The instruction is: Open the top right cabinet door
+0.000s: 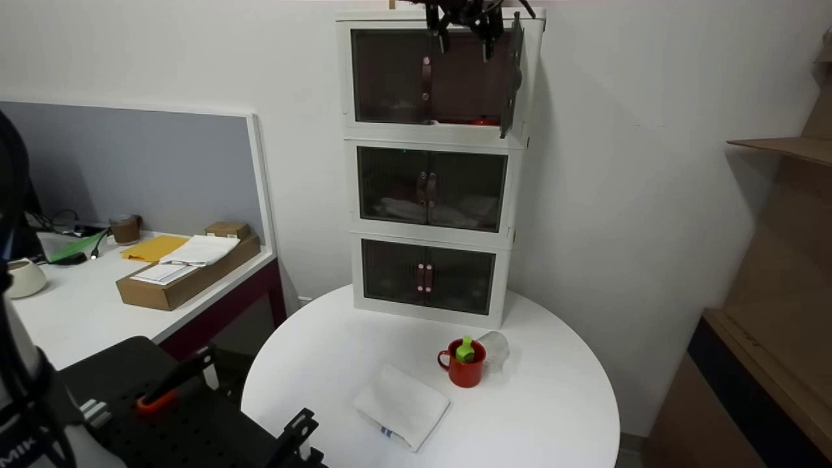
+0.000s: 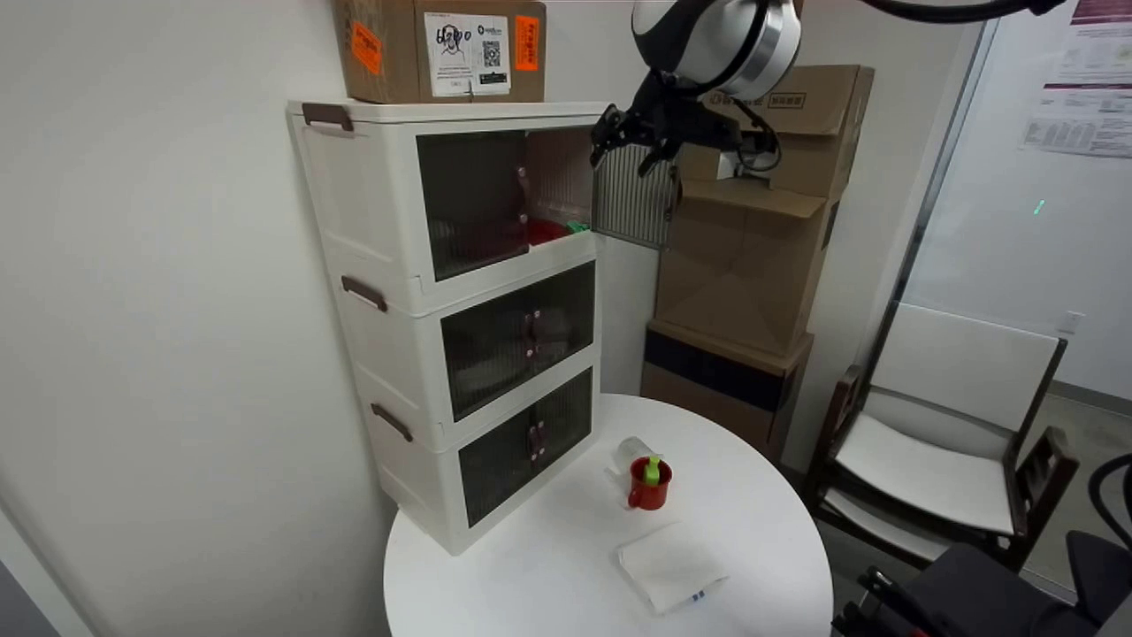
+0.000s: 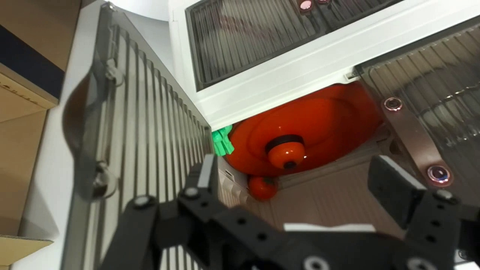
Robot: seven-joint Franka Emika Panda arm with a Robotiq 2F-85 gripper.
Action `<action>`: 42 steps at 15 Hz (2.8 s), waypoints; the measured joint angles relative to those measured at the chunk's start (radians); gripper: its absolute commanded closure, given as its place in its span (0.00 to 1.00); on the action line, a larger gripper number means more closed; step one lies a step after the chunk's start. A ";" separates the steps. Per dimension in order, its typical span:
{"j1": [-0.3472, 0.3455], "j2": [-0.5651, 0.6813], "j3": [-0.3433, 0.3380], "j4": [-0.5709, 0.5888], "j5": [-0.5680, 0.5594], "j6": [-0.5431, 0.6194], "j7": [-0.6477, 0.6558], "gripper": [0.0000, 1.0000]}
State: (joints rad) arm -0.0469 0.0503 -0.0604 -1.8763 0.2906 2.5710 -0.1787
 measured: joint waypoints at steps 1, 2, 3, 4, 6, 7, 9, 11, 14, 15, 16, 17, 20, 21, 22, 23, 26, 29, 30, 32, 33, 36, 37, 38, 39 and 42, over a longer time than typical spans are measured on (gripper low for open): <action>-0.008 0.001 -0.001 -0.003 -0.001 0.001 -0.007 0.00; -0.018 0.001 -0.004 -0.007 -0.003 0.005 -0.018 0.00; -0.028 0.001 -0.007 -0.009 -0.004 0.013 -0.034 0.00; -0.039 0.000 -0.014 -0.011 -0.004 0.025 -0.058 0.00; -0.067 0.000 -0.032 -0.015 -0.006 0.066 -0.105 0.00; -0.081 0.001 -0.043 -0.018 -0.009 0.090 -0.124 0.00; -0.109 0.004 -0.064 -0.022 -0.010 0.138 -0.154 0.00; -0.126 0.011 -0.074 -0.023 -0.009 0.174 -0.179 0.00; -0.122 0.017 -0.063 -0.023 -0.001 0.197 -0.202 0.00; -0.118 0.015 -0.053 -0.023 0.003 0.197 -0.210 0.00; -0.112 0.013 -0.040 -0.023 0.010 0.197 -0.219 0.00; -0.106 0.008 -0.026 -0.023 0.023 0.196 -0.230 0.00; -0.084 -0.026 0.016 -0.027 0.066 0.194 -0.255 0.00; -0.077 -0.045 0.022 -0.034 0.049 0.208 -0.244 0.00; -0.069 -0.064 0.024 -0.044 0.003 0.250 -0.213 0.00; -0.065 -0.085 0.023 -0.057 -0.059 0.303 -0.166 0.00; -0.082 -0.144 0.028 -0.097 -0.257 0.463 -0.011 0.00; -0.059 -0.184 0.042 -0.133 -0.265 0.506 0.009 0.00; -0.016 -0.191 0.042 -0.145 -0.201 0.498 -0.020 0.00; 0.091 -0.193 0.041 -0.169 -0.051 0.484 -0.090 0.00; 0.146 -0.190 0.040 -0.179 0.031 0.478 -0.128 0.00; 0.293 -0.184 0.016 -0.196 0.286 0.415 -0.261 0.00; 0.327 -0.185 0.002 -0.201 0.371 0.376 -0.308 0.00; 0.350 -0.185 -0.012 -0.209 0.456 0.331 -0.358 0.00; 0.359 -0.185 -0.027 -0.222 0.530 0.281 -0.404 0.00; 0.347 -0.183 -0.090 -0.276 0.637 0.108 -0.479 0.00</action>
State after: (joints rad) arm 0.2997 -0.1329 -0.1505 -2.1524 0.9273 2.6787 -0.6577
